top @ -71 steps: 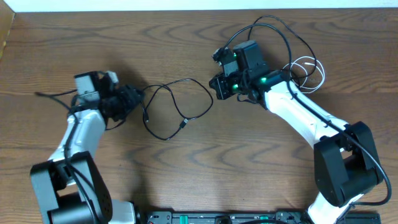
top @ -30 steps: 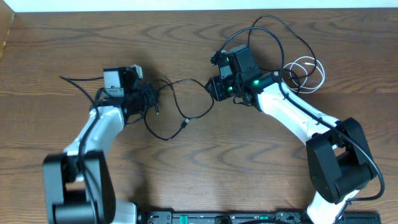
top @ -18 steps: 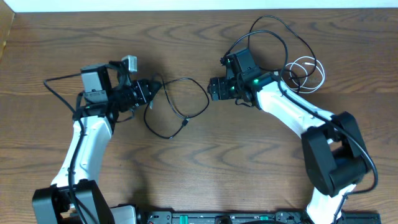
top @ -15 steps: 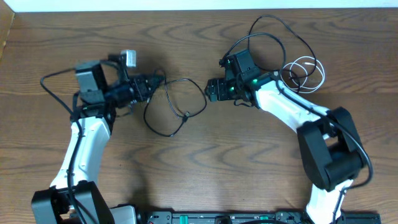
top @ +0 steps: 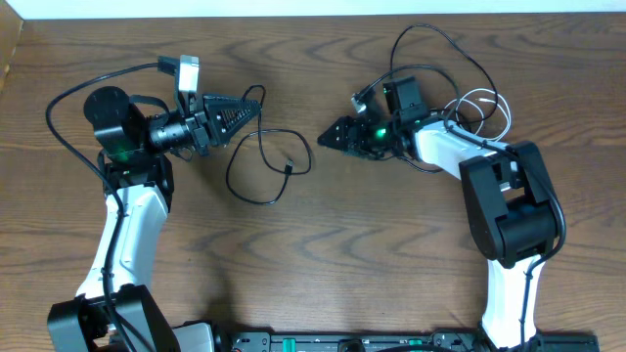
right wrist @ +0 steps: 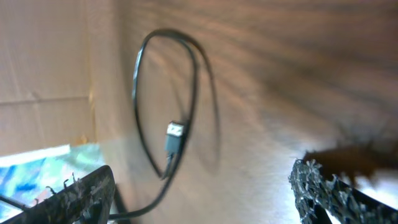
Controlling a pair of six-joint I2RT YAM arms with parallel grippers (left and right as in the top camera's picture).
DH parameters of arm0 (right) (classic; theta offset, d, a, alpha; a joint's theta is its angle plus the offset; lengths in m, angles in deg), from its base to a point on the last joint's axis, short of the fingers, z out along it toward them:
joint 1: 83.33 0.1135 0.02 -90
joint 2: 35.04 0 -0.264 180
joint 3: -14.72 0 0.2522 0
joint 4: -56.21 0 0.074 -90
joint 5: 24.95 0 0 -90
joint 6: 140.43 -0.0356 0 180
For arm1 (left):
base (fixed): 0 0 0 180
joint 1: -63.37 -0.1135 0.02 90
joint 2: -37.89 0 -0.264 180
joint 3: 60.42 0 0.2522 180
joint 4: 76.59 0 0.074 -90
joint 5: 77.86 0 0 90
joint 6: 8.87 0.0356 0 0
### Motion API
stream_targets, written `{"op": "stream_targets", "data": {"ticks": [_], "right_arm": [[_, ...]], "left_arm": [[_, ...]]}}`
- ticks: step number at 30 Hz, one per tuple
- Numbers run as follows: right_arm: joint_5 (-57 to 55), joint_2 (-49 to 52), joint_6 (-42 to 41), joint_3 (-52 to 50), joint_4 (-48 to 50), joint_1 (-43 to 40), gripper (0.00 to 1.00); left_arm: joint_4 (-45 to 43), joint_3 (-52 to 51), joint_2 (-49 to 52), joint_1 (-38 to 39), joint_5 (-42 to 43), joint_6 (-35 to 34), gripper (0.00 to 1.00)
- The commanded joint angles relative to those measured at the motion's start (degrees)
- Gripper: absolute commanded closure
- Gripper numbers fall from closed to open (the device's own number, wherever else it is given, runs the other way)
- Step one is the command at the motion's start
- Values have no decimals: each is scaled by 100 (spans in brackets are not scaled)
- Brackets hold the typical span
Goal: Untangle cables
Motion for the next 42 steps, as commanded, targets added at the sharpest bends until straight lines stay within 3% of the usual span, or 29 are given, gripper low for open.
{"op": "stream_targets", "data": {"ticks": [1, 9, 28, 34, 38, 42], "right_arm": [[481, 79, -275, -13, 157, 205, 13], [479, 92, -529, -13, 459, 581, 17], [688, 761, -1029, -13, 730, 944, 36], [376, 848, -1082, -13, 1353, 925, 60], [337, 848, -1082, -13, 1620, 872, 70], [284, 848, -1078, -13, 1700, 758, 99]], "left_arm": [[-55, 42, -87, -9, 221, -227, 92], [-52, 42, -87, -9, 221, -227, 92], [-46, 42, -85, -9, 221, -227, 92], [11, 42, -85, -9, 223, -227, 92], [92, 39, -83, -9, 223, -221, 92], [92, 28, -72, -9, 223, -216, 92]]}}
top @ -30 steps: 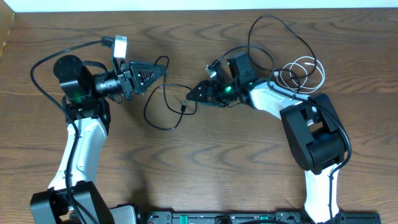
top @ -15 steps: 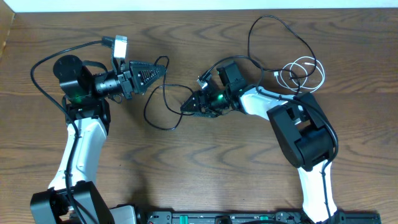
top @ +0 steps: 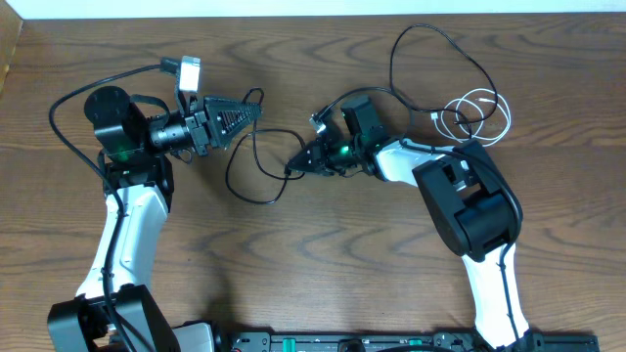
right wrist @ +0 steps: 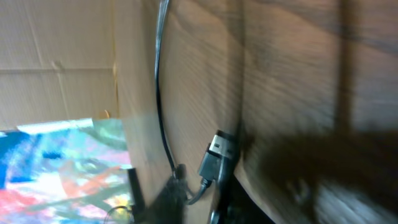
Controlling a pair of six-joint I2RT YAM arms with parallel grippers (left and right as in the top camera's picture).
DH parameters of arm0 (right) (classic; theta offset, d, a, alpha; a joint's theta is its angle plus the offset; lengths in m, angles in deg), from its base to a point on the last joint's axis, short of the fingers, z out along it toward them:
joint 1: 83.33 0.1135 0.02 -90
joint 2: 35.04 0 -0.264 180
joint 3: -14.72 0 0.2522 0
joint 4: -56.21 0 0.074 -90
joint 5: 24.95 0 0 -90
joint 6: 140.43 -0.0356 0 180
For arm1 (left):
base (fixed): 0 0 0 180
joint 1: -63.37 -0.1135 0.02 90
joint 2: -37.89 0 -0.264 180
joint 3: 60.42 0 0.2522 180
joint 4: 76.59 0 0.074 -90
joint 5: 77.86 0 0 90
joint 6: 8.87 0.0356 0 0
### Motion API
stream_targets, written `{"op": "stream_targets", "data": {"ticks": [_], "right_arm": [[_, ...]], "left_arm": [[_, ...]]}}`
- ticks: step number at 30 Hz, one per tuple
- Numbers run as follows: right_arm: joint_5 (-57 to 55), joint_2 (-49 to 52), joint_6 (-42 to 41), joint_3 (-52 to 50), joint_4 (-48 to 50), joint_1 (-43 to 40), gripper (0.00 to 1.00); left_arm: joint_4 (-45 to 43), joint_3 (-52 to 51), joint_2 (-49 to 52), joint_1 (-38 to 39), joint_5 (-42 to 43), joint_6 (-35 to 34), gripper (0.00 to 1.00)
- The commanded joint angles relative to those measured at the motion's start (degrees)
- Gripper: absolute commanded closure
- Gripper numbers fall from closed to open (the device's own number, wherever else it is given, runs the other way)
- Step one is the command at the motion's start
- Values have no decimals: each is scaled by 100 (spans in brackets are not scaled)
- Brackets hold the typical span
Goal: Untangle cables
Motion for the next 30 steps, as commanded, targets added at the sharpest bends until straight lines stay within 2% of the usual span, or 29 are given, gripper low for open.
{"op": "stream_targets", "data": {"ticks": [1, 10, 16, 21, 22, 26, 30], "right_arm": [[-136, 94, 17, -9, 11, -120, 99], [37, 94, 632, -9, 74, -448, 99], [26, 94, 946, -9, -76, -518, 99], [-52, 94, 984, -9, -107, -479, 99], [-61, 94, 984, -9, -105, -474, 99], [-227, 94, 986, -9, -138, -474, 99], [-402, 94, 1104, -9, -269, -468, 99]], "left_arm": [[-15, 22, -72, -9, 138, 26, 92], [17, -9, 275, -9, 136, 59, 92], [17, -9, 1191, -9, 133, 57, 92], [72, -9, 1976, -9, 131, -2, 83], [114, -9, 2096, -9, 131, -9, 75], [168, -9, 2470, -9, 63, -9, 56], [175, -9, 2542, -9, -184, 17, 28]]}}
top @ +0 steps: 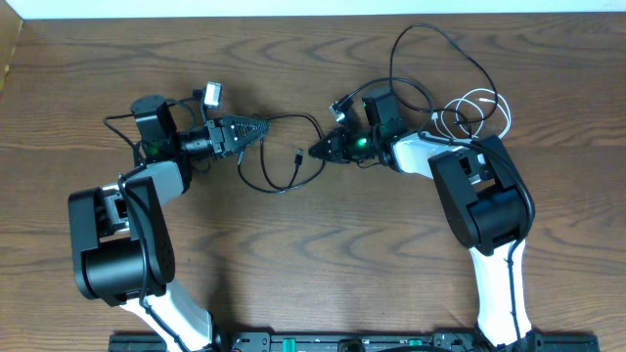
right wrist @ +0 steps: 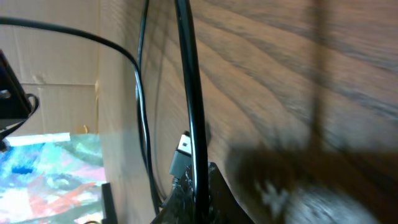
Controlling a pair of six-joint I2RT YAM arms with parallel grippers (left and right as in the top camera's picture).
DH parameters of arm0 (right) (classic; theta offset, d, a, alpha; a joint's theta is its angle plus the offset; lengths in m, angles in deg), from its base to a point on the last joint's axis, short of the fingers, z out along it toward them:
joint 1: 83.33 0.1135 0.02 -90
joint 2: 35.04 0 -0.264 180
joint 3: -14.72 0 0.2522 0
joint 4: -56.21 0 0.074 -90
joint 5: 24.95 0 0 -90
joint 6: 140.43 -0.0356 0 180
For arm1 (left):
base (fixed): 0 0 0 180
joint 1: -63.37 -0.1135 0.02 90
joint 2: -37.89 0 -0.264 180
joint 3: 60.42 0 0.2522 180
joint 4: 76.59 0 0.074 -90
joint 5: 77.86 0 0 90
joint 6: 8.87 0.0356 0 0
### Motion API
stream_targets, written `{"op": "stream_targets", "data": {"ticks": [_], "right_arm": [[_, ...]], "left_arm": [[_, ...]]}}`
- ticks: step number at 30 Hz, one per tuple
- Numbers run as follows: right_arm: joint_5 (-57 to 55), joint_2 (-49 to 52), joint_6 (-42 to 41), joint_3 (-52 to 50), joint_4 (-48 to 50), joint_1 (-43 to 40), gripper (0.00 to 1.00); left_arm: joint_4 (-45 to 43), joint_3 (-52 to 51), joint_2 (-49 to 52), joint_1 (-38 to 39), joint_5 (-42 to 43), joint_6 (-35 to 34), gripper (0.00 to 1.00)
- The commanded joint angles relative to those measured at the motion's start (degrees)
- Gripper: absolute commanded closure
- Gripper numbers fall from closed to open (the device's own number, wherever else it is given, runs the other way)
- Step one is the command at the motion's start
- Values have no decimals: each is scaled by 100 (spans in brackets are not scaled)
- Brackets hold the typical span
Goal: Untangle cables
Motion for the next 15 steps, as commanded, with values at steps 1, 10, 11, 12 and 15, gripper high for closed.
{"op": "stream_targets", "data": {"ticks": [1, 10, 11, 12, 15], "right_arm": [[-151, 94, 258, -9, -79, 28, 99], [-1003, 94, 726, -9, -688, 87, 99], [-1128, 94, 763, -9, -728, 105, 99], [-1241, 94, 761, -9, -761, 120, 99], [-1593, 94, 761, -9, -828, 173, 99]], "left_arm": [[11, 0, 2, -9, -146, 81, 20], [2223, 0, 2, -9, -2417, 1036, 11], [2221, 2, 0, -9, -2417, 1036, 11], [2221, 2, -13, -9, -2417, 1036, 11], [2229, 2, -74, -9, -2420, 1082, 11]]}}
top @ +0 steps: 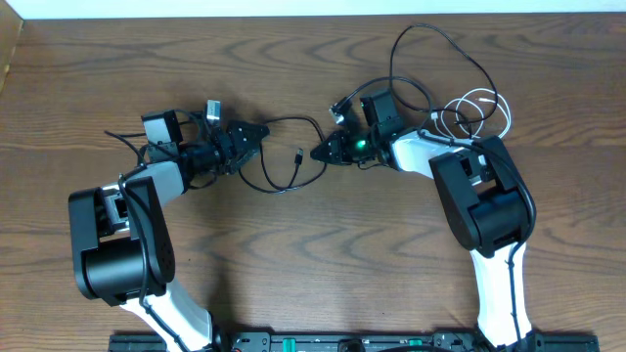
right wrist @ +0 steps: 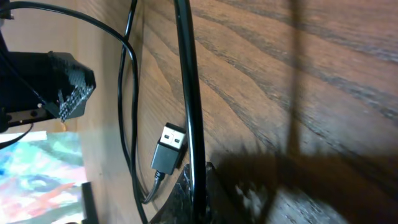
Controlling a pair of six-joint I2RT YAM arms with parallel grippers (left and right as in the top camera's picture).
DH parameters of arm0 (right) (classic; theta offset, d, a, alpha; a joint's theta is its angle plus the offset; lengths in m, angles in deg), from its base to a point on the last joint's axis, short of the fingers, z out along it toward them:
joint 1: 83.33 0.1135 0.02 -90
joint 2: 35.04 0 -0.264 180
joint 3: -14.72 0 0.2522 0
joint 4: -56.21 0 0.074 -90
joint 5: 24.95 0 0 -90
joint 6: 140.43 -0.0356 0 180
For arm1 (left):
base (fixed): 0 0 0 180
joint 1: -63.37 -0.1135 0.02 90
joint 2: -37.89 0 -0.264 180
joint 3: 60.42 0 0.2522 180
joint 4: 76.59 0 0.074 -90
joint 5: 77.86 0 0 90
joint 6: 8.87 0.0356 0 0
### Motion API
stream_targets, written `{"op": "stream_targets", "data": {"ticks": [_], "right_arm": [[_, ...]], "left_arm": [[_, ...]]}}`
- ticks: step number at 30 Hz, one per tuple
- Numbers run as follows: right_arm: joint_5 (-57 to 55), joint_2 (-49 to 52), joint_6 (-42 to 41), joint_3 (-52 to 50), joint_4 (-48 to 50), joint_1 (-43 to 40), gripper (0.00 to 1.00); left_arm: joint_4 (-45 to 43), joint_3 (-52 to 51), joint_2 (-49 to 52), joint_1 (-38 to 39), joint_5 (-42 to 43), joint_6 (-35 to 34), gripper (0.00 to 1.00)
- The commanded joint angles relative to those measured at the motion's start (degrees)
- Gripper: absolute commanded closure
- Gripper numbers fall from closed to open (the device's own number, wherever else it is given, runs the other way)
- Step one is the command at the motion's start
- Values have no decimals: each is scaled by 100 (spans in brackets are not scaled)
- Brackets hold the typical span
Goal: Untangle cables
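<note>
A thin black cable (top: pixel 293 120) runs from my left gripper (top: pixel 254 132) across to my right gripper (top: pixel 315 153), with a loop (top: pixel 282 186) sagging toward the table's front. Its silver USB plug (top: pixel 296 154) lies free on the wood between the two grippers. In the right wrist view the black cable (right wrist: pixel 188 93) stands as a taut line clamped between my shut fingers (right wrist: pixel 186 198), and the USB plug (right wrist: pixel 168 148) lies just left of them. The left gripper's finger (right wrist: pixel 69 93) shows at the upper left there. The left gripper looks shut on the cable.
More black cable (top: pixel 430 44) loops at the back right, behind the right arm. A coiled white cable (top: pixel 481 110) lies beside the right arm's elbow. The wooden table (top: pixel 323 254) stretches bare toward the front.
My left gripper has drawn back a little to the left and turned at the wrist. The right gripper has stayed put, shut on the cable; the USB plug shows more fully in its view.
At first my left gripper held the cable at the left while my right gripper stood open well right of the loop. Then the right gripper was down by the plug end. Later it was shut on the cable, the left gripper closer in, and both still hold it.
</note>
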Motion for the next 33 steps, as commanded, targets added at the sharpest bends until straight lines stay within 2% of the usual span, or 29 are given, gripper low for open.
{"op": "stream_targets", "data": {"ticks": [1, 3, 5, 9, 13, 16, 19, 29, 33], "right_arm": [[-1167, 166, 219, -98, -179, 114, 99], [-1169, 166, 219, -98, -177, 138, 99], [-1167, 166, 219, -98, -177, 149, 99], [-1169, 166, 219, -98, -177, 146, 99], [-1169, 166, 219, -98, -177, 146, 99], [-1172, 166, 219, -98, -177, 146, 99], [-1224, 166, 219, -98, -179, 146, 99], [-1202, 155, 216, -90, -179, 146, 99], [-1082, -238, 474, -81, -317, 149, 99]], "left_arm": [[39, 17, -122, -9, -339, 258, 10], [175, 17, -236, -9, -466, 299, 11], [562, 17, -444, -9, -970, 468, 10], [1637, 17, -1143, -9, -2684, 896, 10], [2385, 17, -1941, -9, -4218, 938, 10], [2673, 17, -2328, -7, -4859, 938, 10], [2806, 17, -2500, -9, -5222, 935, 10], [2811, 15, -2326, -2, -5239, 935, 10], [2811, 17, -2326, -2, -5241, 935, 10]]}}
